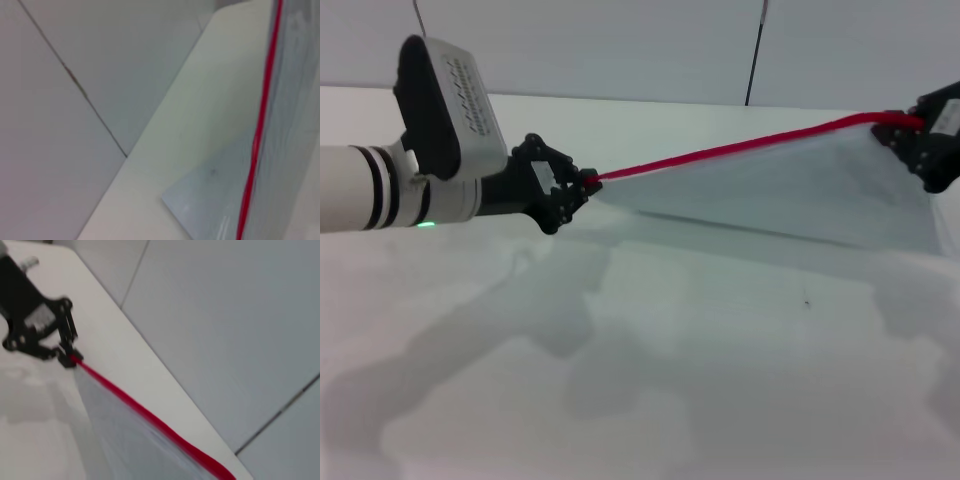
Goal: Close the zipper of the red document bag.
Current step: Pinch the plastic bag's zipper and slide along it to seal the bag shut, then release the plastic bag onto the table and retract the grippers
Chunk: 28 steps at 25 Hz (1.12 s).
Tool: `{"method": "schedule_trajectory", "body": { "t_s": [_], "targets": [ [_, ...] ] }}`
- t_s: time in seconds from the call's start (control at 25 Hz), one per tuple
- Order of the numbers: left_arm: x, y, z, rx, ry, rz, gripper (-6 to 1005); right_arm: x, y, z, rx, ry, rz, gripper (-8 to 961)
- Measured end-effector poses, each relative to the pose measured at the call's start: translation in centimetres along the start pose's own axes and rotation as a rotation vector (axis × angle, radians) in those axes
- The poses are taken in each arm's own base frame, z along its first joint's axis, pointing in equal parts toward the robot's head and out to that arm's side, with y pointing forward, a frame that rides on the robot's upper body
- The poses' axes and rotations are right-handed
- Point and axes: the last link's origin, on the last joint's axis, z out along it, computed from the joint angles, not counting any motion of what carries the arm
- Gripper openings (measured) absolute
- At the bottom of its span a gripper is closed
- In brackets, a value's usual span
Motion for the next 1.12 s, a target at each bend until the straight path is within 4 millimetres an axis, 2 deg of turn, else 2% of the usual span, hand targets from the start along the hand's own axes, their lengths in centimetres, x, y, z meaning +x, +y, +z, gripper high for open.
{"method": "schedule_trajectory", "body": {
  "t_s": [0.2, 0.52, 0.64, 0.72, 0.92, 0.96, 1.12],
  "targets": [
    [0.2, -0.8, -0.7, 0.033, 0.042, -0.055, 84, 0.7, -0.6, -0.3, 0.028, 0.016, 0.039, 71],
    [1.0, -2.1, -3.3, 0.085, 0.229, -0.215, 248, 1.9, -0.9, -0.9, 0.053, -0.054, 0.161, 373],
    [1.3, -2.8, -4.9, 0.133, 0.333, -0.279, 385, 2.1, -0.9, -0.7, 0.084, -0.140, 0.229, 490],
    [1.6, -3.1, -5.7, 0.171, 0.405, -0.305, 477, 2.2, -0.8, -0.3, 0.117, -0.209, 0.270, 550],
    [1.6, -3.1, -7.2, 0.286, 0.526, -0.269, 606, 2.9, -0.1, 2.4, 0.247, -0.308, 0.341, 698],
    [1.5, -2.9, -7.5, 0.312, 0.545, -0.265, 605, 3.0, 0.3, 3.1, 0.281, -0.320, 0.349, 728],
    [0.3, -2.6, -9.2, 0.473, 0.687, -0.360, 602, 4.5, 0.8, 5.0, 0.475, -0.327, 0.428, 725]
  ]
}}
